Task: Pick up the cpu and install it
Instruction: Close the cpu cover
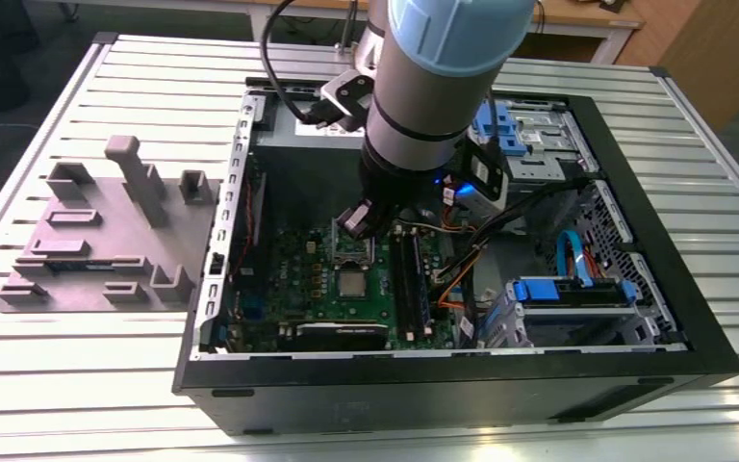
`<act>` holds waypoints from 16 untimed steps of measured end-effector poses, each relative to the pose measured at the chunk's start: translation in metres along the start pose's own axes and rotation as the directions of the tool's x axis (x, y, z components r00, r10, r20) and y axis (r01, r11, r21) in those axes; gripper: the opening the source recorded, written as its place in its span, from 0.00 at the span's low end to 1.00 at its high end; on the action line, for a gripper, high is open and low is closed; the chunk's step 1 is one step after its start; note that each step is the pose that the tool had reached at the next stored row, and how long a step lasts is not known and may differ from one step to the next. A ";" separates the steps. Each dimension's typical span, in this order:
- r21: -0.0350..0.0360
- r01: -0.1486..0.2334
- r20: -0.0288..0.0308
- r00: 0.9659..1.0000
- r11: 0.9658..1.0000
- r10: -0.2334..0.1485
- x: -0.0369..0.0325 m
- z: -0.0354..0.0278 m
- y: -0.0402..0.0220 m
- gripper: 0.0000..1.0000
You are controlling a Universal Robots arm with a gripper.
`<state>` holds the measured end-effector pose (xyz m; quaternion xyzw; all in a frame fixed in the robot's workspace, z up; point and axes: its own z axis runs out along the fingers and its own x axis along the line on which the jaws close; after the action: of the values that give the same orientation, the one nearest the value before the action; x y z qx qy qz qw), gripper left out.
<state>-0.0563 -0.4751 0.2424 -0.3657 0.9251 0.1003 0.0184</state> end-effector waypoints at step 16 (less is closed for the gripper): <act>-0.030 0.001 0.022 1.000 1.000 0.000 -0.0135 0.0154 -0.0102 0.10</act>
<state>-0.0401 -0.4702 0.2271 -0.3651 0.9232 0.1180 0.0231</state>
